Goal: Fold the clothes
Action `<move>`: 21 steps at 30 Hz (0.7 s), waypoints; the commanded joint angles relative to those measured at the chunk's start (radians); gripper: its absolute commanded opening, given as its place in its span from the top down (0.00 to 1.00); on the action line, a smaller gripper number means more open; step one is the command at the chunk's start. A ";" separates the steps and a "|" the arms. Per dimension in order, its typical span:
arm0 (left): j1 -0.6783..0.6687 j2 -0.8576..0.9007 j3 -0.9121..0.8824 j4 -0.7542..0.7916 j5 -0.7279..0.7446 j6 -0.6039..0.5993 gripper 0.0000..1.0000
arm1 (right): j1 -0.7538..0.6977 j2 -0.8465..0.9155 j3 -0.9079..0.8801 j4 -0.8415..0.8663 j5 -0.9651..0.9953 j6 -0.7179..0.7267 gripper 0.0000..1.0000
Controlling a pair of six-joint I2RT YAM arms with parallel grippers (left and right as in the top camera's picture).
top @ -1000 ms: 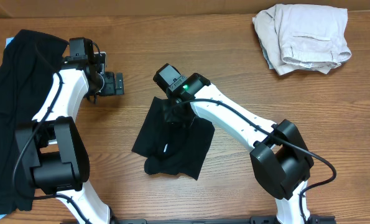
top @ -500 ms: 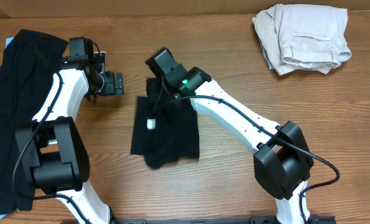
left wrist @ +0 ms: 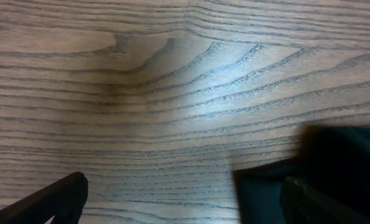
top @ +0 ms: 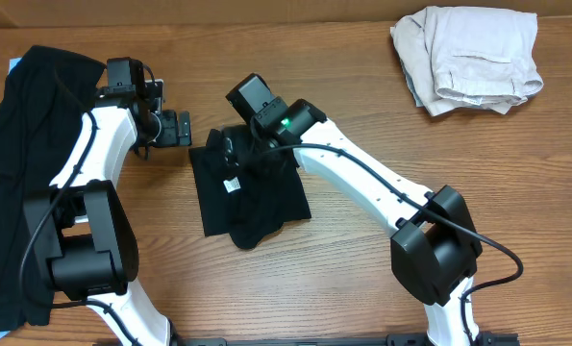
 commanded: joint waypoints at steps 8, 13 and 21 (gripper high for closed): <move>-0.004 0.002 -0.005 0.015 0.008 0.019 0.00 | 0.103 -0.009 0.019 -0.160 -0.135 -0.134 0.40; -0.004 0.002 -0.005 0.016 0.008 0.019 0.00 | 0.168 0.014 0.019 -0.129 -0.077 -0.156 0.44; -0.004 0.002 -0.005 0.016 0.007 0.019 0.00 | 0.168 0.119 0.019 -0.110 -0.019 -0.095 0.44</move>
